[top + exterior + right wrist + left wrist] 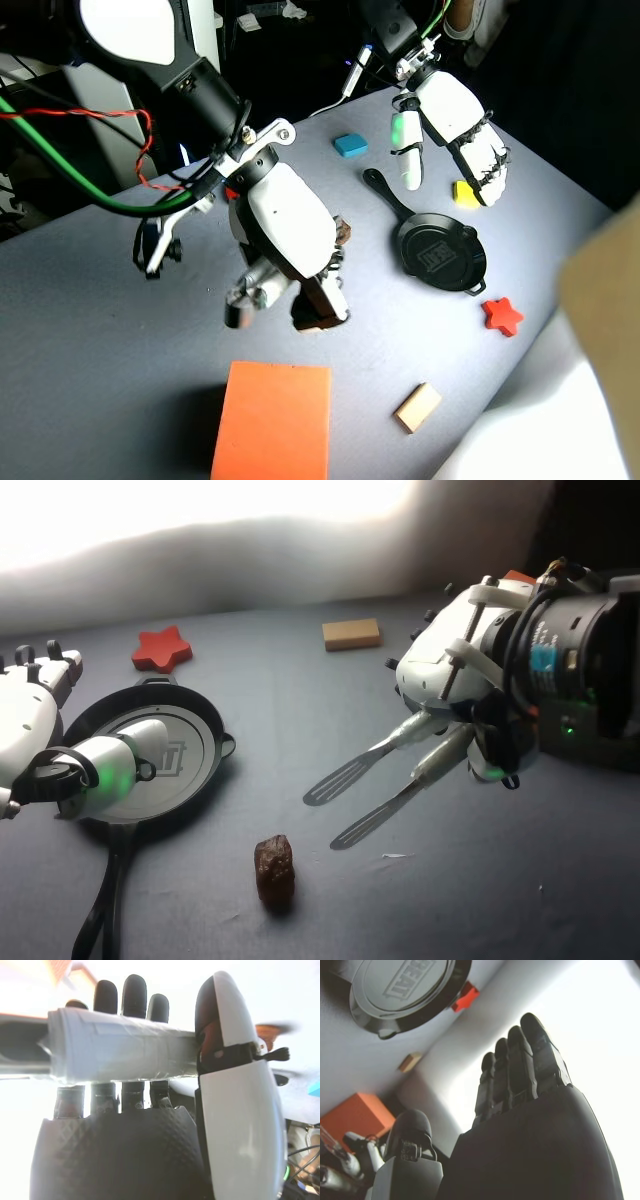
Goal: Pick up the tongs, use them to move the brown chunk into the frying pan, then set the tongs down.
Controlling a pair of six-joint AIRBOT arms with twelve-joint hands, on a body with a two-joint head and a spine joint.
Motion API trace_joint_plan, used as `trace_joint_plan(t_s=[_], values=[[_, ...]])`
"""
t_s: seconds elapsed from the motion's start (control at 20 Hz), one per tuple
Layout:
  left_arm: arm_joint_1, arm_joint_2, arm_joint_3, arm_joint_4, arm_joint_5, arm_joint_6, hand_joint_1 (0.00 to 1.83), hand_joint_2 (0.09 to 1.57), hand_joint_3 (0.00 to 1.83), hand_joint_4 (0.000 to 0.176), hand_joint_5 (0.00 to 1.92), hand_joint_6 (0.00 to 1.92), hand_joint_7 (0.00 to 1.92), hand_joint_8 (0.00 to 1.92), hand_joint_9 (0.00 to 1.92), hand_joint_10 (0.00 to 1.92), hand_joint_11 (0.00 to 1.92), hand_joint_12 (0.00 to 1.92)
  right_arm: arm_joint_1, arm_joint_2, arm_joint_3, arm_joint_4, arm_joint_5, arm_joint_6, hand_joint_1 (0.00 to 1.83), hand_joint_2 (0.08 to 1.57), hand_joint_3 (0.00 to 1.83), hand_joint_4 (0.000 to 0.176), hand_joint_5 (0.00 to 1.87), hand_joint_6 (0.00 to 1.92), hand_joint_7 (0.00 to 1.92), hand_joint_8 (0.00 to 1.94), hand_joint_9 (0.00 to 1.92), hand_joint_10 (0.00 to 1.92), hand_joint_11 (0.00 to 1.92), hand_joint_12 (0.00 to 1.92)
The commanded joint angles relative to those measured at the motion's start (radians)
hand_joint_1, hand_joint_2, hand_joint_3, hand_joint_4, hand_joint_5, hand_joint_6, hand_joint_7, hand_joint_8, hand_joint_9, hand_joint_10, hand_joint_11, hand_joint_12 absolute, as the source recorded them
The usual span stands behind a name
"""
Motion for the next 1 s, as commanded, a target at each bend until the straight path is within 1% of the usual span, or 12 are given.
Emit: trace_joint_plan(t_s=[0.0, 0.1, 0.2, 0.25, 0.35, 0.4, 0.45, 0.55, 0.6, 0.75, 0.9, 0.95], values=[[-0.003, 0.005, 0.007, 0.068, -0.089, -0.002, 0.0, 1.25, 0.0, 0.004, 0.1, 0.0, 0.14, 0.0, 0.16, 0.0, 0.0, 0.55, 0.019, 0.0, -0.007, -0.071, -0.019, 0.017, 1.08, 1.13, 0.0, 0.0, 0.57, 0.61, 0.85, 0.1, 0.52, 0.74, 0.18, 1.6], [-0.001, 0.005, 0.008, 0.069, -0.094, -0.008, 0.0, 1.25, 0.0, 0.005, 0.1, 0.0, 0.14, 0.0, 0.15, 0.0, 0.0, 0.54, 0.025, -0.015, -0.019, -0.073, -0.064, 0.065, 1.08, 1.13, 0.0, 0.0, 0.57, 0.61, 0.85, 0.1, 0.52, 0.74, 0.17, 1.6], [0.0, 0.005, 0.008, 0.069, -0.102, -0.008, 0.0, 1.25, 0.0, 0.003, 0.11, 0.0, 0.14, 0.0, 0.16, 0.0, 0.0, 0.56, 0.028, -0.03, -0.024, -0.073, -0.101, 0.082, 1.07, 1.15, 0.01, 0.0, 0.56, 0.6, 0.84, 0.09, 0.51, 0.74, 0.15, 1.6], [-0.001, 0.005, 0.011, 0.069, -0.103, -0.008, 0.0, 1.24, 0.0, 0.004, 0.12, 0.01, 0.15, 0.0, 0.16, 0.0, 0.0, 0.57, 0.029, -0.042, -0.024, -0.086, -0.13, 0.113, 1.07, 1.15, 0.0, 0.0, 0.57, 0.59, 0.85, 0.09, 0.51, 0.73, 0.16, 1.59], [-0.001, 0.005, 0.014, 0.069, -0.103, -0.011, 0.0, 1.25, 0.0, 0.005, 0.11, 0.0, 0.13, 0.0, 0.15, 0.0, 0.0, 0.49, 0.02, -0.061, -0.026, -0.143, -0.149, 0.159, 1.05, 1.14, 0.0, 0.0, 0.57, 0.58, 0.84, 0.08, 0.51, 0.73, 0.16, 1.59], [-0.001, 0.005, 0.015, 0.069, -0.103, -0.011, 0.0, 1.25, 0.0, 0.005, 0.1, 0.0, 0.13, 0.0, 0.14, 0.0, 0.0, 0.49, 0.017, -0.065, -0.026, -0.154, -0.151, 0.167, 1.05, 1.14, 0.0, 0.0, 0.58, 0.57, 0.84, 0.08, 0.52, 0.71, 0.17, 1.58], [0.0, 0.005, 0.016, 0.069, -0.103, -0.013, 0.0, 1.25, 0.0, 0.007, 0.1, 0.0, 0.14, 0.0, 0.15, 0.0, 0.0, 0.55, 0.011, -0.075, -0.026, -0.178, -0.152, 0.184, 1.05, 1.13, 0.0, 0.0, 0.58, 0.57, 0.84, 0.07, 0.52, 0.71, 0.17, 1.57], [0.001, 0.005, 0.015, 0.069, -0.103, -0.014, 0.0, 1.25, 0.0, 0.008, 0.1, 0.0, 0.14, 0.0, 0.16, 0.01, 0.0, 0.59, 0.004, -0.089, -0.026, -0.19, -0.152, 0.192, 1.05, 1.13, 0.0, 0.0, 0.57, 0.56, 0.83, 0.07, 0.51, 0.71, 0.15, 1.59], [0.002, 0.005, 0.014, 0.069, -0.103, -0.016, 0.0, 1.24, 0.0, 0.01, 0.08, 0.0, 0.13, 0.0, 0.14, 0.0, 0.0, 0.51, -0.004, -0.101, -0.026, -0.19, -0.152, 0.192, 1.03, 1.15, 0.01, 0.0, 0.55, 0.57, 0.81, 0.05, 0.48, 0.71, 0.12, 1.6], [0.002, 0.005, 0.013, 0.07, -0.103, -0.016, 0.0, 1.25, 0.0, 0.009, 0.08, 0.0, 0.12, 0.0, 0.14, 0.0, 0.0, 0.48, -0.029, -0.132, -0.015, -0.19, -0.149, 0.196, 1.05, 1.14, 0.0, 0.0, 0.55, 0.57, 0.82, 0.05, 0.49, 0.71, 0.12, 1.59], [0.003, 0.005, 0.013, 0.07, -0.103, -0.016, 0.0, 1.25, 0.0, 0.011, 0.08, 0.0, 0.11, 0.0, 0.14, 0.0, 0.0, 0.47, -0.028, -0.148, -0.009, -0.193, -0.145, 0.211, 1.06, 1.14, 0.0, 0.0, 0.56, 0.57, 0.83, 0.05, 0.49, 0.71, 0.12, 1.59], [0.003, 0.005, 0.012, 0.07, -0.103, -0.016, 0.0, 1.25, 0.0, 0.011, 0.09, 0.0, 0.12, 0.0, 0.15, 0.0, 0.0, 0.52, -0.027, -0.153, -0.007, -0.193, -0.144, 0.215, 1.06, 1.13, 0.0, 0.0, 0.57, 0.57, 0.83, 0.05, 0.5, 0.71, 0.13, 1.59]])
